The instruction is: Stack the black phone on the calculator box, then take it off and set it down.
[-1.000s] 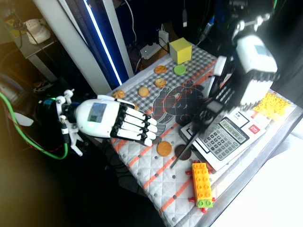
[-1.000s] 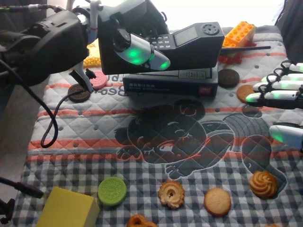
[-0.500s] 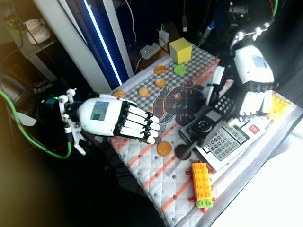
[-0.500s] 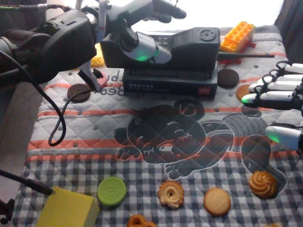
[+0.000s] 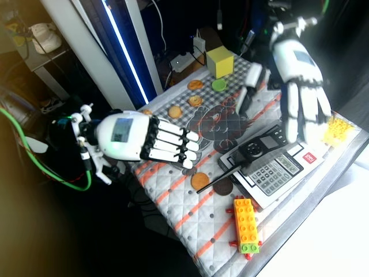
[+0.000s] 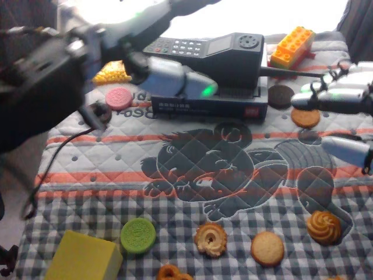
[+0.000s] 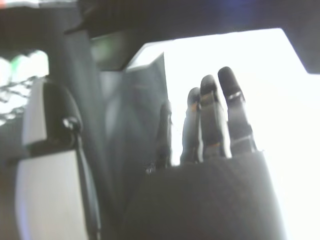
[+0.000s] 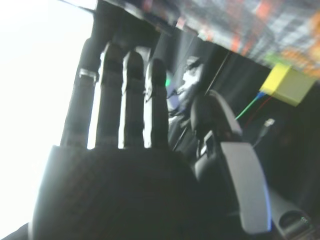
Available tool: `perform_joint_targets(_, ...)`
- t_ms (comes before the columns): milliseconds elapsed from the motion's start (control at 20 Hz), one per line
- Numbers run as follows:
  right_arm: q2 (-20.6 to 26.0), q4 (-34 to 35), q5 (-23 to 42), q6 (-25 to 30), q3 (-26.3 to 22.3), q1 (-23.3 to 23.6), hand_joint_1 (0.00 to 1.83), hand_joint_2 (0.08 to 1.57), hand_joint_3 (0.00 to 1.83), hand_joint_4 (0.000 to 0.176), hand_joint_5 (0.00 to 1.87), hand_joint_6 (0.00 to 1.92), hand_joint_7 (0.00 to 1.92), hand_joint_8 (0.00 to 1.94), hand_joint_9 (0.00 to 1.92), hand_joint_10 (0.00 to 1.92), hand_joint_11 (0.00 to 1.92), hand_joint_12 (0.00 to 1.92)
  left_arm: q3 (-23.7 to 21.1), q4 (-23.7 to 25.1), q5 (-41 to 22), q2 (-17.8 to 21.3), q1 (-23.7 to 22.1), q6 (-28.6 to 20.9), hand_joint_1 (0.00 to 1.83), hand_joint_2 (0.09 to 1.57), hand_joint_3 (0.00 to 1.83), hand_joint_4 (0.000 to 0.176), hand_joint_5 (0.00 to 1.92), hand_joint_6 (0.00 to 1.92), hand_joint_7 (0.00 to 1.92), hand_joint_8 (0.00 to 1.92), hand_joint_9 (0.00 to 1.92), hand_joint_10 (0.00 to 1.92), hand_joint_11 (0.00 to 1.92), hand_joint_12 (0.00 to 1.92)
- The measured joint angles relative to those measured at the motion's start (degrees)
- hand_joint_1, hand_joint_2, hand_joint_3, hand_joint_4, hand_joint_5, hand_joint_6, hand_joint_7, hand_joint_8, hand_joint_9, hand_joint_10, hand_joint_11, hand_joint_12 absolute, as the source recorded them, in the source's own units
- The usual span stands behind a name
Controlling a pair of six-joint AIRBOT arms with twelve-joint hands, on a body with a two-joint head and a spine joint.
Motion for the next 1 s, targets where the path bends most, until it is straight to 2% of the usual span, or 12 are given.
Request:
perform_joint_targets(100, -0.44, 0.46, 1.66, 0.07, 0.66, 2.21, 0.36, 1.38, 0.00, 0.000, 0.58, 0.00, 0.57, 0.01, 0.58, 0.03, 0.50, 0.22, -4.24, -0.07, -4.61, 4.57, 3.37, -0.92, 0.78, 0.91, 0.00, 0.176, 0.08, 0.00, 0.11, 0.00, 0.12, 0.00, 0.00, 0.28)
perform_joint_targets(200, -1.95, 0.79, 1.86, 0.04, 2.64, 5.07, 0.58, 1.29, 0.00, 0.006, 0.59, 0.00, 0.63, 0.01, 0.65, 0.02, 0.55, 0.24, -7.13, 2.19, -9.42, 7.74, 8.04, -7.54, 0.77, 0.89, 0.00, 0.169, 0.18, 0.01, 0.18, 0.00, 0.14, 0.00, 0.00, 0.41)
perform_joint_targets(300, -3.91, 0.66, -1.46, 0.04, 4.96, 8.90, 0.78, 1.18, 0.01, 0.043, 0.63, 0.00, 0.66, 0.00, 0.73, 0.00, 0.53, 0.54, -10.25, 2.01, -12.52, 9.88, 13.05, -9.40, 0.91, 0.84, 0.00, 0.176, 0.10, 0.00, 0.15, 0.00, 0.12, 0.00, 0.00, 0.36)
perform_joint_targets(350, -4.52, 0.48, -2.93, 0.04, 5.77, 9.97, 0.81, 1.18, 0.01, 0.041, 0.61, 0.00, 0.64, 0.00, 0.71, 0.00, 0.50, 0.56, -11.61, 1.95, -13.57, 10.64, 14.49, -9.42, 0.98, 0.82, 0.00, 0.176, 0.09, 0.00, 0.14, 0.00, 0.13, 0.00, 0.00, 0.41)
perform_joint_targets(400, -5.79, 0.00, -6.10, 0.00, 7.37, 12.07, 0.68, 1.22, 0.00, 0.069, 0.56, 0.00, 0.59, 0.00, 0.60, 0.00, 0.37, 0.59, -14.08, 1.99, -16.15, 12.35, 17.09, -9.51, 1.00, 0.81, 0.00, 0.176, 0.08, 0.00, 0.12, 0.00, 0.09, 0.02, 0.00, 0.27)
perform_joint_targets(550, -8.44, -1.11, -11.50, 0.04, 10.27, 16.65, 0.69, 1.21, 0.00, 0.048, 0.57, 0.00, 0.58, 0.00, 0.56, 0.00, 0.34, 0.55, -18.18, -0.26, -23.30, 15.87, 22.99, -9.62, 0.82, 0.80, 0.00, 0.121, 0.12, 0.01, 0.12, 0.01, 0.00, 0.00, 0.00, 0.01)
perform_joint_targets(600, -9.73, -1.20, -12.94, 0.02, 11.52, 18.34, 0.68, 1.20, 0.00, 0.083, 0.53, 0.00, 0.53, 0.00, 0.52, 0.00, 0.23, 0.72, -18.80, -2.45, -25.70, 16.11, 24.96, -9.60, 0.83, 0.84, 0.00, 0.090, 0.18, 0.00, 0.17, 0.00, 0.12, 0.01, 0.08, 0.05)
perform_joint_targets(700, -11.98, -1.86, -16.50, -0.22, 13.40, 21.57, 0.66, 1.17, 0.00, 0.082, 0.50, 0.00, 0.51, 0.00, 0.49, 0.00, 0.15, 0.79, -18.99, -5.31, -27.28, 15.80, 27.30, -9.55, 0.84, 0.85, 0.00, 0.094, 0.18, 0.00, 0.18, 0.00, 0.15, 0.01, 0.11, 0.07)
perform_joint_targets(800, -13.86, -3.30, -19.71, -0.28, 15.08, 25.09, 0.62, 1.12, 0.00, 0.064, 0.45, 0.00, 0.47, 0.00, 0.47, 0.00, 0.13, 0.82, -18.99, -7.19, -27.50, 14.64, 27.78, -9.55, 0.86, 0.86, 0.00, 0.120, 0.18, 0.00, 0.15, 0.00, 0.12, 0.00, 0.02, 0.22)
perform_joint_targets(850, -14.69, -3.41, -20.41, -0.31, 15.85, 26.18, 0.64, 1.10, 0.00, 0.065, 0.44, 0.00, 0.47, 0.00, 0.48, 0.00, 0.17, 0.83, -18.99, -6.95, -27.58, 14.25, 27.78, -9.57, 0.88, 0.86, 0.00, 0.121, 0.17, 0.00, 0.14, 0.00, 0.11, 0.00, 0.00, 0.26)
perform_joint_targets(900, -15.39, -3.39, -21.09, -0.39, 16.55, 26.93, 0.62, 1.05, 0.00, 0.102, 0.39, 0.00, 0.43, 0.00, 0.46, 0.00, 0.10, 1.09, -18.99, -6.49, -27.50, 14.14, 27.78, -9.60, 0.90, 0.85, 0.00, 0.121, 0.17, 0.00, 0.14, 0.00, 0.09, 0.00, 0.00, 0.13)
perform_joint_targets(1000, -16.50, -3.56, -23.80, -1.20, 17.68, 28.30, 0.62, 1.02, 0.00, 0.088, 0.39, 0.00, 0.42, 0.00, 0.48, 0.01, 0.16, 1.14, -18.93, -7.30, -27.56, 14.14, 27.85, -9.60, 0.89, 0.85, 0.00, 0.123, 0.18, 0.00, 0.14, 0.00, 0.09, 0.00, 0.00, 0.17)
